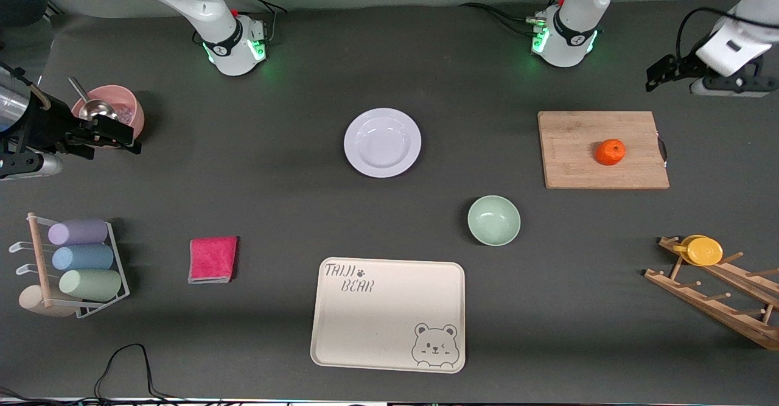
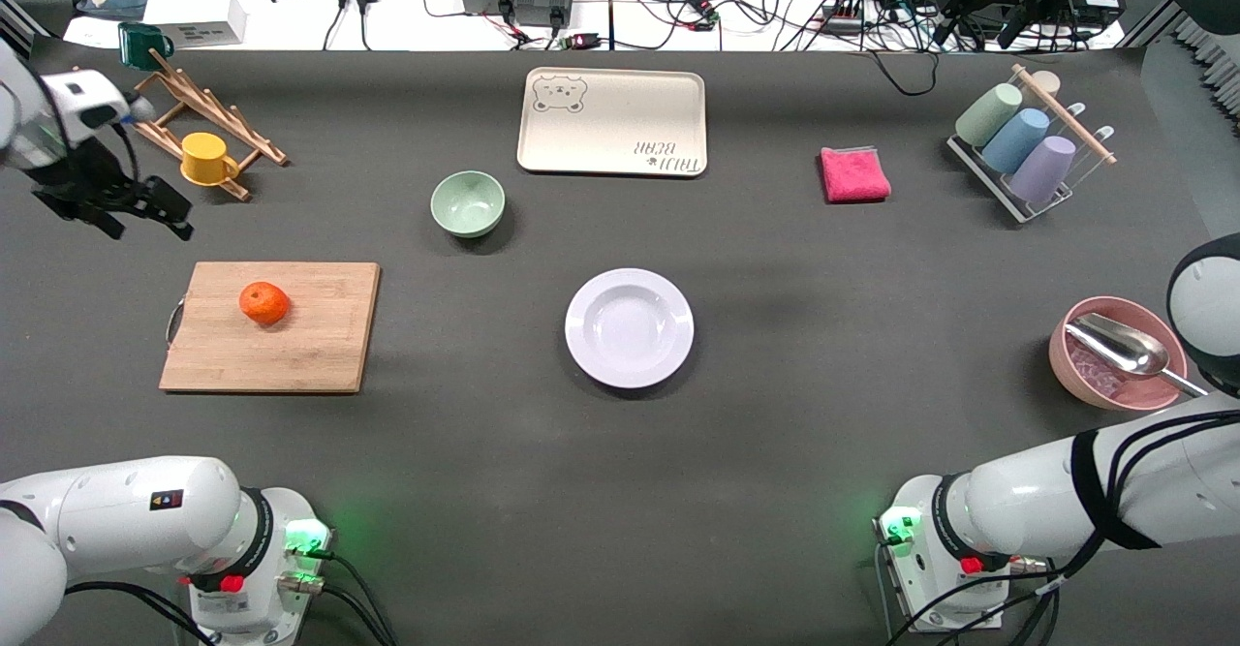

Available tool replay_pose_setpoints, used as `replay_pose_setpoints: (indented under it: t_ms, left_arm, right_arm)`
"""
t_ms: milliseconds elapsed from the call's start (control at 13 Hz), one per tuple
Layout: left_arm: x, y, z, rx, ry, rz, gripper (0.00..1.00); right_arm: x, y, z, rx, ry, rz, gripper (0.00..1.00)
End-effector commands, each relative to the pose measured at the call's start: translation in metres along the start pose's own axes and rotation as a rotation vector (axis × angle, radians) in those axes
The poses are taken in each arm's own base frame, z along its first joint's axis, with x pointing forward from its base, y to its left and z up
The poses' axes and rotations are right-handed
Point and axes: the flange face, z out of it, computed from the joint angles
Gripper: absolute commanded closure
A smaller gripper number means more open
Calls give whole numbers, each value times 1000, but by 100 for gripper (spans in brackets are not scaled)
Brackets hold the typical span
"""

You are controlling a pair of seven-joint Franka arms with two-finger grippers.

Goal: Place orange and plate with both arms
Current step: 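Lower the left gripper, grasp the orange and lift it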

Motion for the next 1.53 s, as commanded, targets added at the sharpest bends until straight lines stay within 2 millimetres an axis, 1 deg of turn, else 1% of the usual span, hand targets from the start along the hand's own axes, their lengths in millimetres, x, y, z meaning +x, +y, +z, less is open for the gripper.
replay_pose_setpoints:
  t_ms: [0,230,460,690,844,920,997,1074,1304,1381,1457]
  left_arm:
    - [7,-2,45,10,7,30,0]
    - [15,-4,84,15,19,62,0]
    - [21,-6,130,18,23,63,0]
    - [28,-8,161,21,28,64,0]
    - [27,-8,183,24,35,81,0]
    - [23,-15,194,21,28,85,0]
    - [18,-24,202,20,27,78,0]
    - [13,-28,208,20,30,78,0]
    - [11,-26,222,24,41,81,0]
    - [12,-26,223,25,44,80,0]
    - [13,-21,220,26,49,68,0]
  right_arm:
    - [6,0,2,-1,0,17,0]
    - [6,1,3,-1,-3,21,0]
    - [8,2,7,-2,-10,18,0]
    - [9,1,11,-2,-20,16,0]
    - [11,2,14,-2,-24,18,0]
    - [11,2,15,-2,-26,18,0]
    - [11,2,15,-1,-26,18,0]
    - [11,1,15,-1,-26,17,0]
    - [11,1,16,-1,-29,18,0]
    - [11,0,16,-1,-26,18,0]
    - [11,1,17,-3,-29,22,0]
